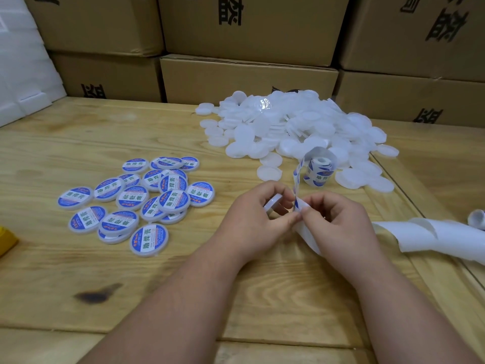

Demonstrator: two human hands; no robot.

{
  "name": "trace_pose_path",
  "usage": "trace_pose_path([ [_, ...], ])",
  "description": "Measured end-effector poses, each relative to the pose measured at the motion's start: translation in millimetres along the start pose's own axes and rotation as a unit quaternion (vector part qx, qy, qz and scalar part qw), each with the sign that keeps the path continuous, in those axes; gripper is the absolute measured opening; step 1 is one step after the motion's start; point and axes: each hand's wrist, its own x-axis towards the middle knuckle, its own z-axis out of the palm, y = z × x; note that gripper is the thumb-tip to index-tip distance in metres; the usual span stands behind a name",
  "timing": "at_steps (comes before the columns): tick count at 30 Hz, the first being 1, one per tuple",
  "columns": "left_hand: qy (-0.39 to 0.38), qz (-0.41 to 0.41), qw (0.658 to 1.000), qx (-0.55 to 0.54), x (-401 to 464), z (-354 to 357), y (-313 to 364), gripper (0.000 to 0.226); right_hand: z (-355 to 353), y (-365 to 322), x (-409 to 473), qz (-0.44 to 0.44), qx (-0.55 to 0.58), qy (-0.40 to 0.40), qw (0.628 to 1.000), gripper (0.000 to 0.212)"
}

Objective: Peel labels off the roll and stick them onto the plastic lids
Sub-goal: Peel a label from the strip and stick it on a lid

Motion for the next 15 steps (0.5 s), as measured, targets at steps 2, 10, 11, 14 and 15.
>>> trace_pose_path([
  [2, -0.002, 0.001, 1.000, -0.005, -0.1, -0.9, 0.0, 0.021, -0.9, -0.5, -0.4, -0.002, 0.002, -0.006, 1.000, 0.019],
  [10, 0.000, 0.020, 1.000, -0.011, -0.8, -0.5, -0.5, 0.024, -1.7, 0.2, -0.8, -0.019, -0.030, -0.013, 0.999, 0.014],
  [11, 0.003, 0.022, 1.000, -0.008, -0.6, -0.6, -0.7, 0.024, -1.4, -0.8, -1.2, -0.022, -0.030, -0.012, 0.999, 0.013],
  [14, 0.015, 0.020, 1.000, -0.004, 0.3, -0.5, -1.9, 0.024, -0.9, -3.5, -2.0, -0.031, -0.038, -0.004, 0.999, 0.013],
  [15, 0.018, 0.017, 1.000, -0.006, 0.6, -0.2, -2.3, 0.022, -1.1, -3.6, -2.1, -0.036, -0.044, -0.003, 0.998, 0.012],
])
